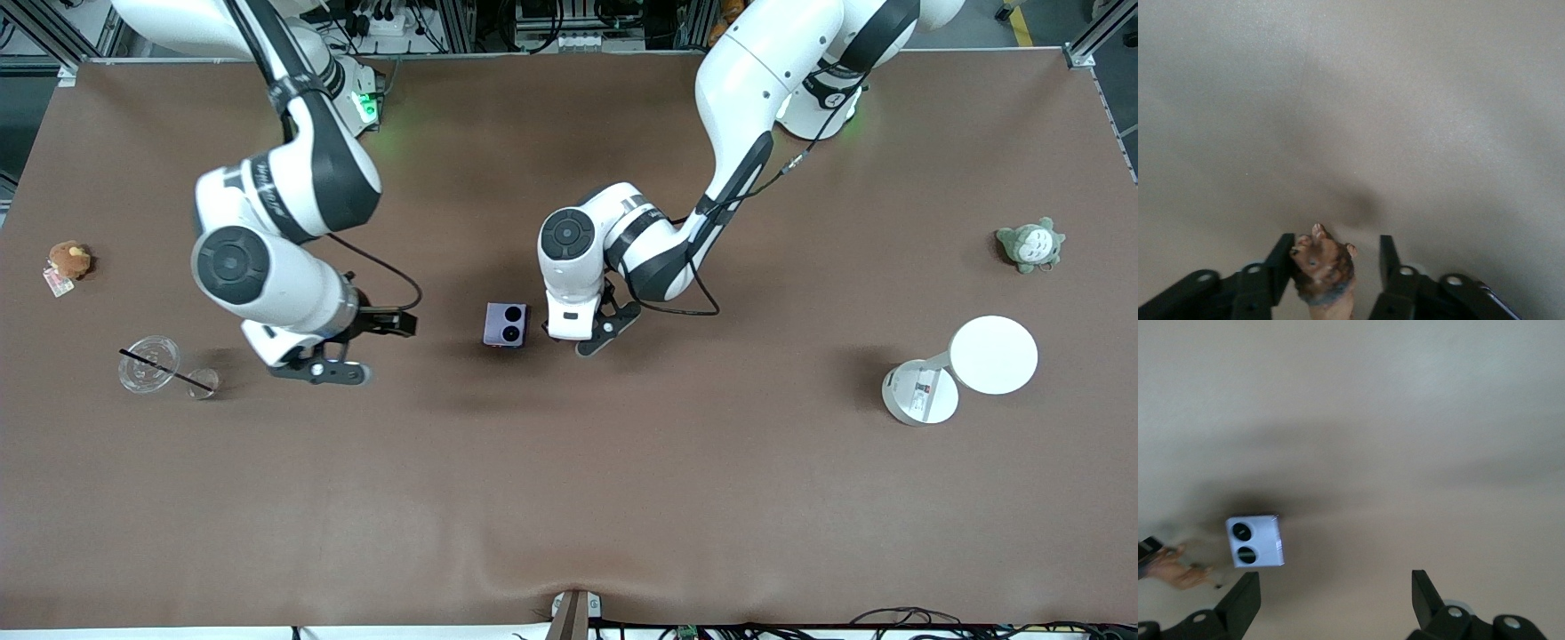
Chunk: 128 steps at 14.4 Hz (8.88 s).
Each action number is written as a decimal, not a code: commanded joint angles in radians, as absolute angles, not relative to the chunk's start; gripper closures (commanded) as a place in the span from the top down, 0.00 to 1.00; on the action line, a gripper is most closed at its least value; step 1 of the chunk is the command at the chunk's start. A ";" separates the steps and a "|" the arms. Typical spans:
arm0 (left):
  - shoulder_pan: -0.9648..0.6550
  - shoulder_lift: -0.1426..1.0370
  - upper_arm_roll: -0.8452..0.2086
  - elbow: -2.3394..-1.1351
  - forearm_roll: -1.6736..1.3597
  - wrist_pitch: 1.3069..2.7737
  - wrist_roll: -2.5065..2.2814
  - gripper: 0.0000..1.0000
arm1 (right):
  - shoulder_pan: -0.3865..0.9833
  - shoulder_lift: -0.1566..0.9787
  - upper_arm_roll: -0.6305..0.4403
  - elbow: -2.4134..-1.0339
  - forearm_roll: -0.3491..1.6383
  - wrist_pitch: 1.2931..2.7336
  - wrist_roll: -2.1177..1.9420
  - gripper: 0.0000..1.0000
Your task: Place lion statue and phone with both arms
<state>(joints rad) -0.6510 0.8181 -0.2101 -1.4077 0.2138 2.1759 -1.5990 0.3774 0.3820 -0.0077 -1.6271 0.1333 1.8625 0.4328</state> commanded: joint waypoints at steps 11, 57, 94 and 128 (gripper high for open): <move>-0.635 0.801 -0.210 -1.391 0.304 2.175 -1.539 0.00 | 0.494 0.448 -0.017 -1.893 0.170 2.275 0.348 1.00; 0.288 0.495 -0.434 -1.950 0.244 2.526 -0.098 0.00 | 0.187 0.417 -0.181 -1.815 0.176 2.190 -0.087 0.04; 0.347 0.128 -0.451 -1.427 0.057 1.513 -0.110 1.00 | 0.084 0.371 -0.245 -1.608 0.160 1.951 -0.213 1.00; -0.046 -0.034 -0.020 -1.513 -0.026 1.454 -0.121 1.00 | 0.018 0.011 -0.046 -1.466 0.012 1.401 0.026 1.00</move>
